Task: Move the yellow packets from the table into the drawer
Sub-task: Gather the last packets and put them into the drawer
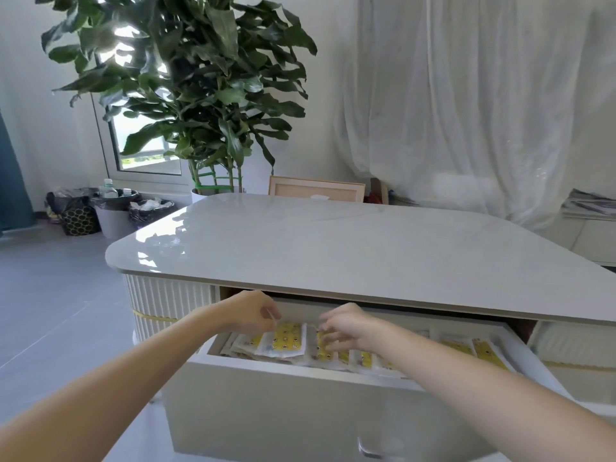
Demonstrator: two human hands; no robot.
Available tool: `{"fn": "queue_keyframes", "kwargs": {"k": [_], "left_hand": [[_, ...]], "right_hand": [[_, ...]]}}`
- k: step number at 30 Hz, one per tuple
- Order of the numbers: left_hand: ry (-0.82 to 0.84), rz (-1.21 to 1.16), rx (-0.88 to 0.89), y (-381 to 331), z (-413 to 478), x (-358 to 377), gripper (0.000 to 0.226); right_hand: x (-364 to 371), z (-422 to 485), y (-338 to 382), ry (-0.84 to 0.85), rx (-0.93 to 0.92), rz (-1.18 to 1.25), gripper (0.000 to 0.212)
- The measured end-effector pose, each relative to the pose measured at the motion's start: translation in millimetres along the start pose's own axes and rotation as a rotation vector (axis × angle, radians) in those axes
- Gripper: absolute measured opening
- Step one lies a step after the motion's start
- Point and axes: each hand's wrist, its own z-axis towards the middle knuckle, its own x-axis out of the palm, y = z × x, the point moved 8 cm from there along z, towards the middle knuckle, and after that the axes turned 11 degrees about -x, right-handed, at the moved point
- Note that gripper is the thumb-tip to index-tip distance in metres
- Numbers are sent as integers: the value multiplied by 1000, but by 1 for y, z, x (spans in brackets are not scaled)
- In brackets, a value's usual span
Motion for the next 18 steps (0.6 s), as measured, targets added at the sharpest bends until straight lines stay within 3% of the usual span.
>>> {"fn": "queue_keyframes", "kwargs": {"k": [7, 11, 18], "left_hand": [[175, 92, 178, -59, -34, 7, 36], [315, 232, 254, -82, -48, 28, 46], [208, 322, 301, -90, -48, 38, 41]], "right_hand": [[-33, -61, 23, 100, -276, -564, 25], [-43, -92, 16, 228, -254, -547, 13], [-53, -116, 14, 361, -271, -725, 26]]}}
